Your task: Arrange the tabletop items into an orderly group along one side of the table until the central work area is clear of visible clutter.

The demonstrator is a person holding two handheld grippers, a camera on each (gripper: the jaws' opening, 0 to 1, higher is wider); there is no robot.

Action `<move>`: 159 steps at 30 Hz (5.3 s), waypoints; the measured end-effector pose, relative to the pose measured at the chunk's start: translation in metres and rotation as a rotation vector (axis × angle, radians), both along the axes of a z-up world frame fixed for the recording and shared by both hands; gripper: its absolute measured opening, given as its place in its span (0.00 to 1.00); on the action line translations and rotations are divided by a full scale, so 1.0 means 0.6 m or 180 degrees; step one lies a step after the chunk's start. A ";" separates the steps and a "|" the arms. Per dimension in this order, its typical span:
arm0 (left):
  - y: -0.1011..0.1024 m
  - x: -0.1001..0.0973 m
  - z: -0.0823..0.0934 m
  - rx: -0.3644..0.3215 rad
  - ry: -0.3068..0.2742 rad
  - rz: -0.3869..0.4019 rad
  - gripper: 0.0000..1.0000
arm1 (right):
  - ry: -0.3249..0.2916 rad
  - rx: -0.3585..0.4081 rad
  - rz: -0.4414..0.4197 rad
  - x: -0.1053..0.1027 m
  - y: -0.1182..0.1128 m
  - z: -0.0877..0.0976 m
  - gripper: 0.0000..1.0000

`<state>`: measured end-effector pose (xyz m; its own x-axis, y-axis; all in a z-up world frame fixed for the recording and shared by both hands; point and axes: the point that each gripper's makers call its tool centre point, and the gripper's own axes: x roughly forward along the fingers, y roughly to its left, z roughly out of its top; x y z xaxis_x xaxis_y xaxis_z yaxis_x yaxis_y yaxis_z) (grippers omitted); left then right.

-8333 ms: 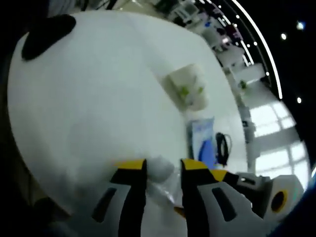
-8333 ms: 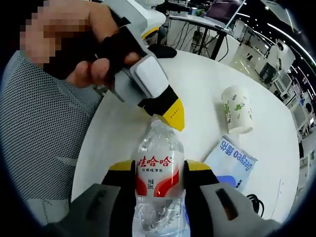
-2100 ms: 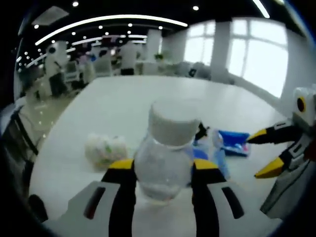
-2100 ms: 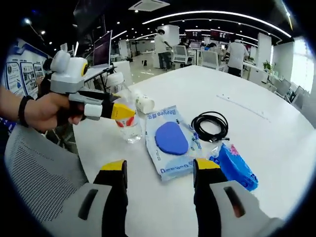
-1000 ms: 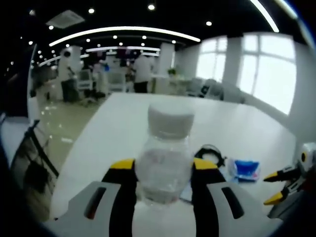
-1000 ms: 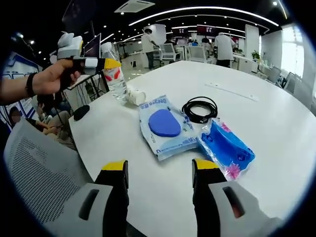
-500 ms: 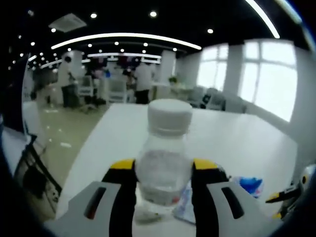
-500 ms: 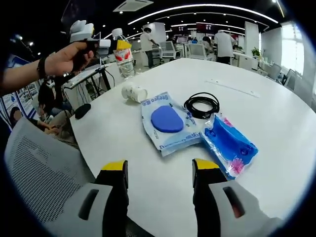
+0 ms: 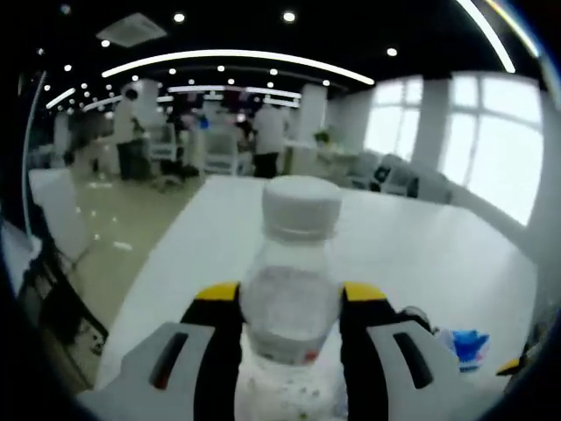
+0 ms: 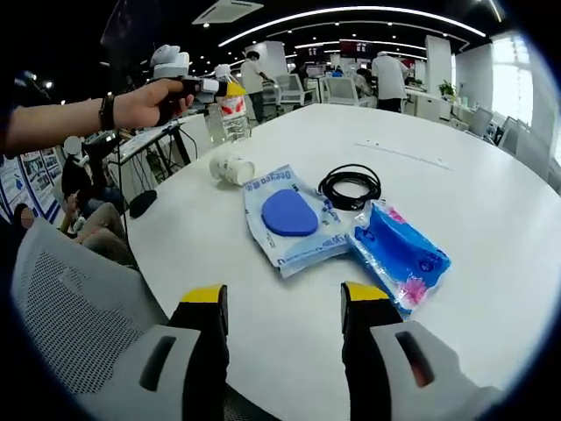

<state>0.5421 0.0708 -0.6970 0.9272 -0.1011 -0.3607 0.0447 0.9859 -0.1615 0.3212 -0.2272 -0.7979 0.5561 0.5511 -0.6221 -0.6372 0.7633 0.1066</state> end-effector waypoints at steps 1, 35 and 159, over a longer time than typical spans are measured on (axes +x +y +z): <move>0.001 0.005 -0.008 -0.0012 0.0021 0.0023 0.40 | 0.0008 -0.0008 -0.0002 0.000 -0.001 -0.001 0.51; -0.015 0.010 -0.122 0.0276 0.0203 0.0161 0.41 | 0.0080 0.0063 -0.0164 0.018 -0.004 -0.011 0.49; -0.101 -0.187 -0.137 -0.0758 0.0675 -0.0878 0.00 | 0.0102 -0.0002 0.0071 -0.008 0.018 -0.023 0.52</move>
